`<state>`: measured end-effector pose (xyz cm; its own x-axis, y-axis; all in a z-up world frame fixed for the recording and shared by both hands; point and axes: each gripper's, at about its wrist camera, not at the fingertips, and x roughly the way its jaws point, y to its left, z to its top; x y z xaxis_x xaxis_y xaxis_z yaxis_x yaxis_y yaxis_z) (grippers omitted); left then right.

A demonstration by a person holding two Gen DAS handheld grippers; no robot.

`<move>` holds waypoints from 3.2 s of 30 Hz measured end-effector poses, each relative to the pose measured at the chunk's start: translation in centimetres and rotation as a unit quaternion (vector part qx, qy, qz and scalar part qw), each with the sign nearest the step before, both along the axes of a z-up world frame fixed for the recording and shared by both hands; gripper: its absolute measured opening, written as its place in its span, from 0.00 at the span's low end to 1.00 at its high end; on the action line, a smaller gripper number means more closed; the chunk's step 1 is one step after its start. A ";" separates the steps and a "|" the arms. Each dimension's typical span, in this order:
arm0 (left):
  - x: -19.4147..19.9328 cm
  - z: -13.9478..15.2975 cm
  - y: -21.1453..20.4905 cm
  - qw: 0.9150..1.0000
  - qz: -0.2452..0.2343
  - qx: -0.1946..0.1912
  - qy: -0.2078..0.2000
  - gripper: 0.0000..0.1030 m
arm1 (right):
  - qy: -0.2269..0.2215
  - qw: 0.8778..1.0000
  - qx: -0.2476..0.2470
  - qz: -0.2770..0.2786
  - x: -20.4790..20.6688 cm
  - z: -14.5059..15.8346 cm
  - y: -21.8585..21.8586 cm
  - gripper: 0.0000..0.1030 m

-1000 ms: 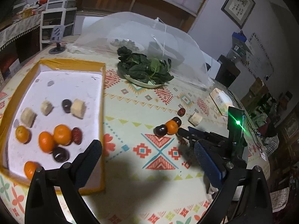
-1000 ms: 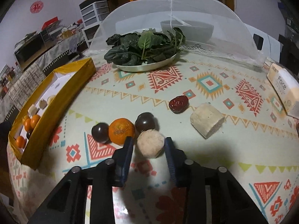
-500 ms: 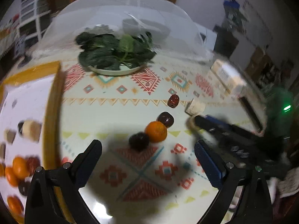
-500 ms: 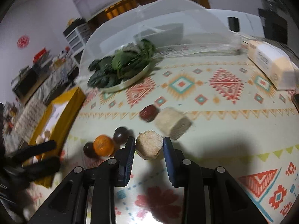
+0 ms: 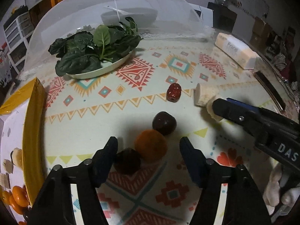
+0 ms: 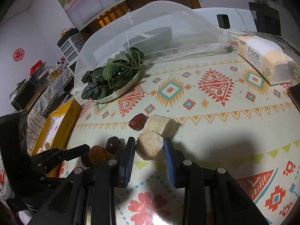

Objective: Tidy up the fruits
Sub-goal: 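Grasp another white round ball with the right tool while the left tool grasps a dark plum, then carry the plum and white ball over the tray and open both tools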

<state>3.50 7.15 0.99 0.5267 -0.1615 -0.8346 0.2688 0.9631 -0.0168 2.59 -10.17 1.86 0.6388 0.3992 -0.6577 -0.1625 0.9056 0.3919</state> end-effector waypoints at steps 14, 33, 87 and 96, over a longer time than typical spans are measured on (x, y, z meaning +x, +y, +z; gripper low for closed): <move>-1.8 2.5 2.3 0.998 0.017 -0.063 -0.025 0.31 | -0.015 1.000 -0.013 -0.015 -0.1 -0.3 0.1 0.32; -1.0 1.6 4.6 0.996 0.041 -0.075 -0.011 0.49 | -0.004 1.000 0.010 -0.024 0.0 -0.4 -0.6 0.32; -10.5 7.6 32.9 0.934 0.264 -0.218 -0.101 0.96 | -0.013 0.977 0.021 0.213 -2.1 4.1 27.3 0.39; -13.1 8.0 30.7 0.935 0.234 -0.252 -0.083 0.96 | -0.039 0.980 -0.031 0.192 -3.6 5.0 20.8 0.42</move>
